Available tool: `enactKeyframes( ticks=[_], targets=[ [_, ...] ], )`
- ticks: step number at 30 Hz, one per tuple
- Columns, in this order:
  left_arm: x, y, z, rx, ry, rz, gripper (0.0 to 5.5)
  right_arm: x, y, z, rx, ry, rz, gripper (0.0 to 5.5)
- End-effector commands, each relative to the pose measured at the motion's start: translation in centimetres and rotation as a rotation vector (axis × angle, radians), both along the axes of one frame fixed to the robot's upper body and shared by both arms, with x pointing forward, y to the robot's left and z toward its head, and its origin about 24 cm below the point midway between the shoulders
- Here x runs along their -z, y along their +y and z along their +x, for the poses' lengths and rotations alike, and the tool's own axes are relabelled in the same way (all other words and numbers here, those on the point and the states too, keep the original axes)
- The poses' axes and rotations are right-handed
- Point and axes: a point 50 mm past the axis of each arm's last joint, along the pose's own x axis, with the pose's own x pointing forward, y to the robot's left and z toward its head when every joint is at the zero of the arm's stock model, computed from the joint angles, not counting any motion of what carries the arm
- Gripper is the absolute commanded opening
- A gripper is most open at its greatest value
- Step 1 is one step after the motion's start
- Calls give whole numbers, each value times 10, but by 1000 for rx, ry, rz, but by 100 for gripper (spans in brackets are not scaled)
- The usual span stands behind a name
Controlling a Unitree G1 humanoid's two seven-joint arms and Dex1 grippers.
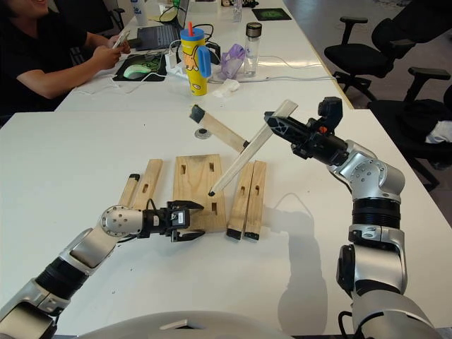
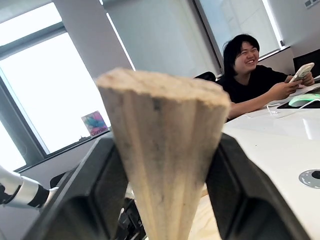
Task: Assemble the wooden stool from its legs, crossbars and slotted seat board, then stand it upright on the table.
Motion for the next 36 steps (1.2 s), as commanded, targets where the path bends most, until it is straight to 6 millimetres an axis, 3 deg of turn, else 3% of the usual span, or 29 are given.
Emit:
enactKeyframes(
  ticks=[1,6,14,22,30,36],
  targets=[
    [25,15,-6,-31,97,125,358,-1,6,-5,-65,-40,-60,205],
    [27,22,-8,20,131,156,358,13,18,-2,-113,-63,-138,205],
    [36,26,-11,84,169,220,358,17,31,10,-159,-169,-290,205],
    [43,20,-17,91,188,212,358,-1,41,16,-212,-284,-373,205],
    [47,14,-22,59,209,185,358,0,53,8,-256,-432,-520,205],
    [51,10,-16,-45,197,158,358,30,55,-6,-275,-366,-550,205]
  ],
)
